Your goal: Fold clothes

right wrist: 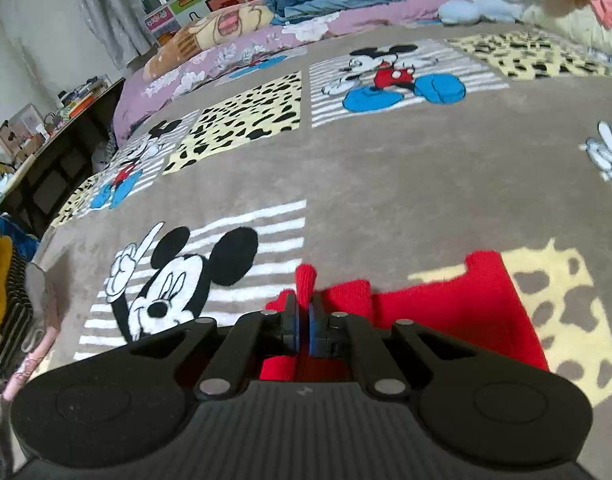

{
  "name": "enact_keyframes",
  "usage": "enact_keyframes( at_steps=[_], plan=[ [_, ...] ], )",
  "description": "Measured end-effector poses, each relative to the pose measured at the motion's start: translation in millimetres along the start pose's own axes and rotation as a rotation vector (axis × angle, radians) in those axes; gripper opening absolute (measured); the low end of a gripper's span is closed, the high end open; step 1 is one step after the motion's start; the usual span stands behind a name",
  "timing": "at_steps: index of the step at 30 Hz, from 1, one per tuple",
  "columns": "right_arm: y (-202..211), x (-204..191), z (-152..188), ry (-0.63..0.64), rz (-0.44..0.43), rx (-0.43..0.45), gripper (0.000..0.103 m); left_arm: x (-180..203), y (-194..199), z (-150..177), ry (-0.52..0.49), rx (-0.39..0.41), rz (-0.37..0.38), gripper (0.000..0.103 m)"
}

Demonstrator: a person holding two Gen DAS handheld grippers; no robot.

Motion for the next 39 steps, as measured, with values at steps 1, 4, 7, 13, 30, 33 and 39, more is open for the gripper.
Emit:
enact_keyframes(
  at_steps=[1,4,7,13,30,33,39],
  plan=[
    [1.8,0.0,-4.5,-0.018,-0.012,0.016,0.012,-0.5,0.4,-0.2,0.004,0.0,0.0,0.062],
    [11.0,-0.8,-21.5,-0.032,-0.05,0.068,0.019,-1.6,1.5,-0.7,0.009,0.002,-0.003,0.062],
    [29.0,-0.1,-35.9,0.029,-0.087,0.109,0.02,-2.7,2.6,-1.6,0.015,0.003,-0.009,0.063],
    [74.6,-2.2,-14.4,0.34,-0.206,0.075,0.02,-3.0,3.1,-1.1,0.011,0.001,-0.018,0.063],
    [241.7,42.7,100.7,0.648,-0.292,0.067,0.025,17.5,9.3,-33.5,-0.152,0.261,-0.039,0.064],
    [254.3,73.3,103.2,0.449,-0.264,0.076,0.025,22.5,-1.2,-26.1,-0.207,0.216,-0.088,0.063],
    [285.4,105.7,137.1,0.38,-0.21,0.113,0.025,32.3,-21.7,-11.5,-0.317,0.125,-0.186,0.071]
  ],
)
Point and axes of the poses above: each gripper's, at about its wrist camera, not at the fingertips, and y roughly against the way its jaws point, x to its right, z to its underside, the point moved 4 cm from there along -y, roughly the way its jaws point, and after that the axes turned 13 degrees about x, right-handed, at the moved point
